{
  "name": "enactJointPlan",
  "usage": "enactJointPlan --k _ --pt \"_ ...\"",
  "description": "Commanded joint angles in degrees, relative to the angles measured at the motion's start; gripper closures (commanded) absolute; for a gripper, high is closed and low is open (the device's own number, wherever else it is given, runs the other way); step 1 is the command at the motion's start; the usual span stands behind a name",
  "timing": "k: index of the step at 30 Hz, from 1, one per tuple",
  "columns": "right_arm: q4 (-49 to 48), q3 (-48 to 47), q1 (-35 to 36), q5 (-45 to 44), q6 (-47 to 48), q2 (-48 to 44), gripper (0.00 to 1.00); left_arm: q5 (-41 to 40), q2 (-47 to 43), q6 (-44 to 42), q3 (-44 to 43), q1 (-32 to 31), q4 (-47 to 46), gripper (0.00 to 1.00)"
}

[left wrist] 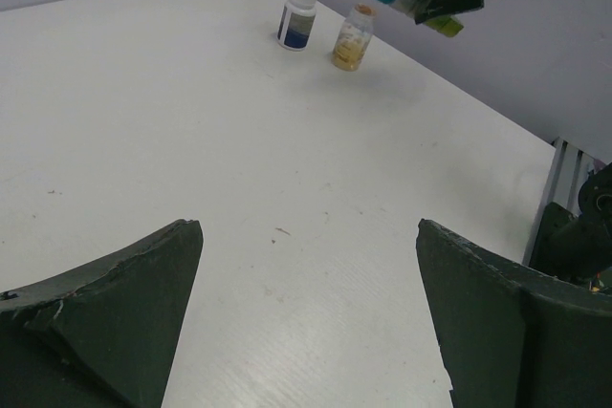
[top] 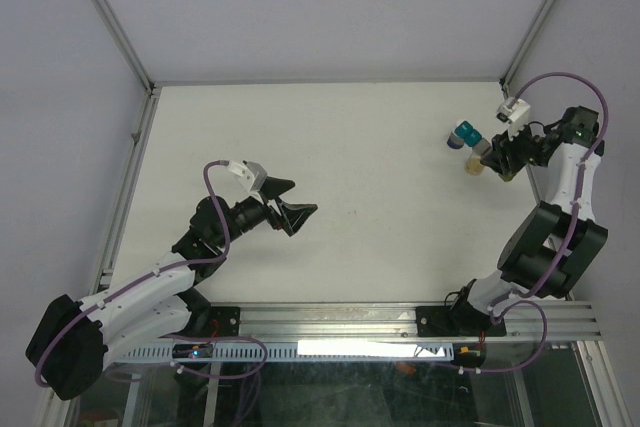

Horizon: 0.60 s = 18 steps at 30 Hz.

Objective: Sort the pills into containers

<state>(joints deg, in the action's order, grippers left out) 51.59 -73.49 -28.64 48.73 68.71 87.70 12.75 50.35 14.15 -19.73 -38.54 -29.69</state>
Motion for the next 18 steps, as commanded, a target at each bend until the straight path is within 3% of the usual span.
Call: enactJointPlan --k 1,10,18 --pt "2.11 3.41 2.67 -5.05 7.97 3.92 0.69 2.1 -0.23 0.04 -1.02 0.18 -3.28 0.03" --pt "-12.46 1.59 4.17 -17.99 -2.3 12.6 0.67 1.64 -1.96 0.4 -0.24 0.19 -2.37 0.03" --pt "-14.93 -3.21 4.39 -21.33 -6.61 18.9 0.64 1.66 -1.95 0.33 -0.31 0.14 -2.04 0.03"
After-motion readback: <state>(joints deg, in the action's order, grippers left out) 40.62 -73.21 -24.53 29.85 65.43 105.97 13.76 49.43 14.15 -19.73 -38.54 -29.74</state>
